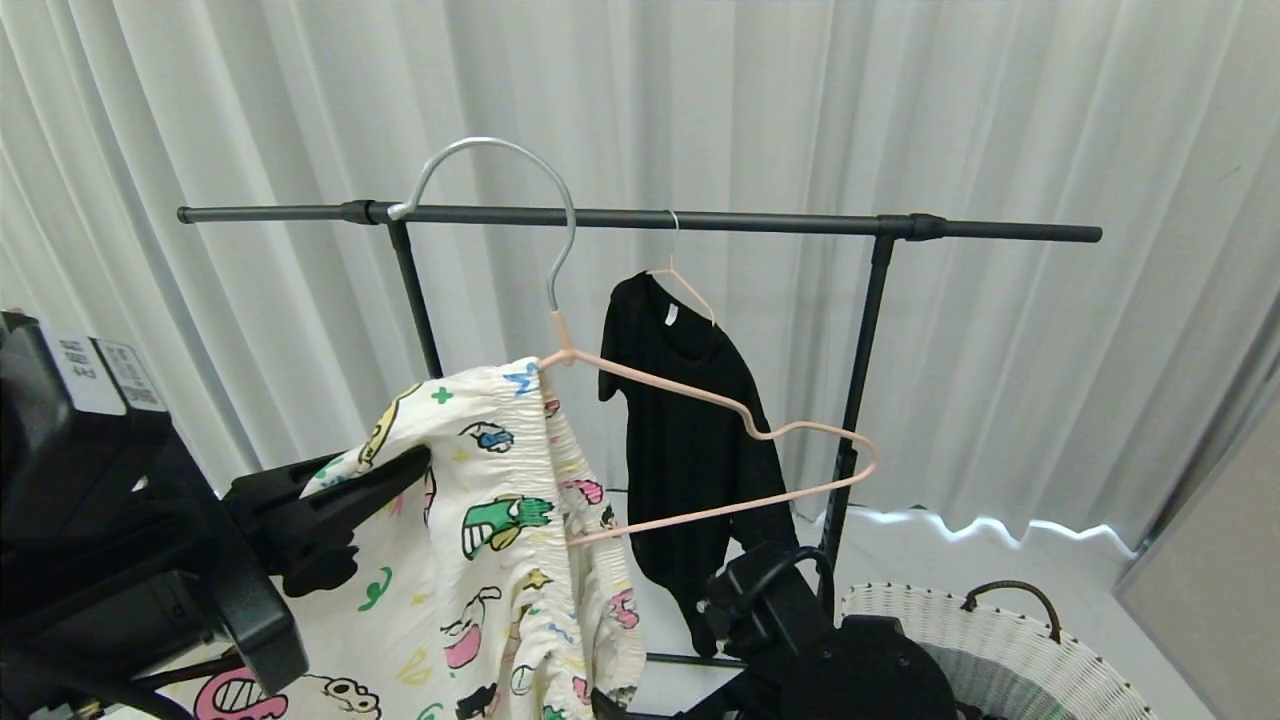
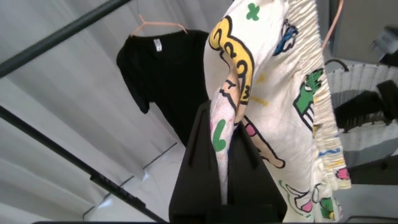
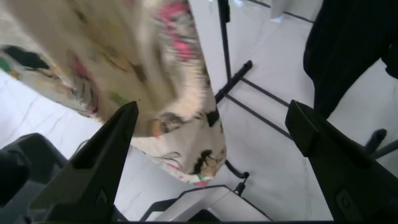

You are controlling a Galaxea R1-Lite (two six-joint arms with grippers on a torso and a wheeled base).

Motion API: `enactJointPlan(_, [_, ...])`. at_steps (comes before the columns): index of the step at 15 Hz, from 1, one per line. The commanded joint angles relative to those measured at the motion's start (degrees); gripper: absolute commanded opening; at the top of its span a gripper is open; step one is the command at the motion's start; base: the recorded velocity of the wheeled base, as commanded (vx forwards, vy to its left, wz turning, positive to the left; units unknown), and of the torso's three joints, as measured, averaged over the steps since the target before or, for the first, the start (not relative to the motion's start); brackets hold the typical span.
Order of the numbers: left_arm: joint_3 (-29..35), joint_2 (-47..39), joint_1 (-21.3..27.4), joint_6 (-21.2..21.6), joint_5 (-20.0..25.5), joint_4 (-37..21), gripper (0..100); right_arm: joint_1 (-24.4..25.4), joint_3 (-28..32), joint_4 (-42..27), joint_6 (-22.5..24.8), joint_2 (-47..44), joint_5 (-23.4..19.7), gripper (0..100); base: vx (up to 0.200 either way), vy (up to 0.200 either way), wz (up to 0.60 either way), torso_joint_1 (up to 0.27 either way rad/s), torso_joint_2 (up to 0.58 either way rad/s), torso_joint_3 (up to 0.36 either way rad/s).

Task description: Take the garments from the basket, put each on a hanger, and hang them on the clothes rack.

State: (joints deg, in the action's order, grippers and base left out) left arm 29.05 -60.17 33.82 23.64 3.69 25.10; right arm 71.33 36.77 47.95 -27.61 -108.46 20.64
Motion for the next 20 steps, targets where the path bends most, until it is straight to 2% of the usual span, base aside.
enactJointPlan(1, [0.22,1.29,0.02,0.01,0.00,-0.05,0,-1.28,0.06,0.04,-0.07,-1.05,0.02,100,0.000,0.000,0.00,0.000,0.00,0.000])
enactJointPlan(4, [-0.05,1.99,0.02,0.01,0.00,-0.05,0,-5.58,-0.03,0.04,-0.07,-1.40,0.10,100,0.000,0.000,0.00,0.000,0.00,0.000])
enactJointPlan(6, [-0.13,1.81,0.02,0.01,0.00,-0.05,0,-6.29,-0.03,0.04,0.10,-1.32,0.10,100,0.000,0.000,0.00,0.000,0.00,0.000])
enactJointPlan(7, [-0.66,1.81,-0.07,0.01,0.00,0.04,0,-6.46,-0.12,0.04,0.28,-1.23,0.72,0,0.000,0.000,0.00,0.000,0.00,0.000])
enactJointPlan(9, [-2.07,1.73,-0.33,-0.08,-0.18,0.04,0,-6.55,-0.38,0.04,1.24,-1.23,3.97,0,0.000,0.000,0.00,0.000,0.00,0.000])
enactJointPlan(11, [-3.21,1.81,-1.56,-0.08,-0.18,0.04,0,-7.17,-2.67,0.04,1.51,0.35,5.46,0,0.000,0.000,0.00,0.000,0.00,0.000])
enactJointPlan(15, [-4.70,3.13,-2.53,-0.08,-0.18,0.04,0,-12.70,-7.15,0.04,3.62,4.92,5.55,0,0.000,0.000,0.00,0.000,0.00,0.000])
enactJointPlan(18, [-5.93,4.19,-2.62,0.01,-0.18,0.04,0,-17.45,-7.50,0.04,6.96,6.51,5.03,0,0.000,0.000,0.00,0.000,0.00,0.000])
enactJointPlan(20, [-6.73,4.36,-2.70,0.01,-0.18,0.04,0,-18.94,-7.50,0.04,8.63,7.21,3.44,0,0.000,0.000,0.00,0.000,0.00,0.000])
